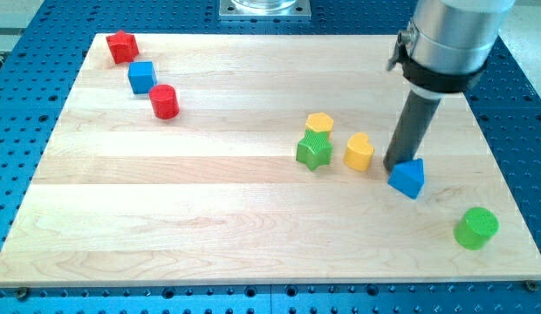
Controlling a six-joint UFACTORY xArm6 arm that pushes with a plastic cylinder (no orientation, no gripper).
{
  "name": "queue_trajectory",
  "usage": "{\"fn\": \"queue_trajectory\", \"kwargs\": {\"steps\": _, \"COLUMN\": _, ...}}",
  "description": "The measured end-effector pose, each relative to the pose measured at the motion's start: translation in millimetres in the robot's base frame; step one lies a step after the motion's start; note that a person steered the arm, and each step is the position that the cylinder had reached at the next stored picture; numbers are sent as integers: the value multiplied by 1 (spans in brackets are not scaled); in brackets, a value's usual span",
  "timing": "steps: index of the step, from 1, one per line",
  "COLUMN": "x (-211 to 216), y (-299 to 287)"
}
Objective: Push blue triangle to the top left of the green circle
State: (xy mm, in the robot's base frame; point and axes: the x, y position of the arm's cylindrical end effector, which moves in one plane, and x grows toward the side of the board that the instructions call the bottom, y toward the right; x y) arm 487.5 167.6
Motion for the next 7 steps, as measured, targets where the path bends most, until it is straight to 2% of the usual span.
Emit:
{"fn": "queue_trajectory", "kwargs": {"steps": 1, "x": 12, "y": 6}}
{"fn": "queue_trajectory", "kwargs": {"steps": 3, "x": 16, "y": 56}}
{"fn": "queue_trajectory", "kwargs": {"steps": 5, "x": 23, "y": 20}}
{"fn": "queue_trajectory", "kwargs": {"steps": 6, "x": 23, "y": 23}}
{"fn": "queue_trajectory", "kwargs": {"steps": 7, "x": 8, "y": 16}}
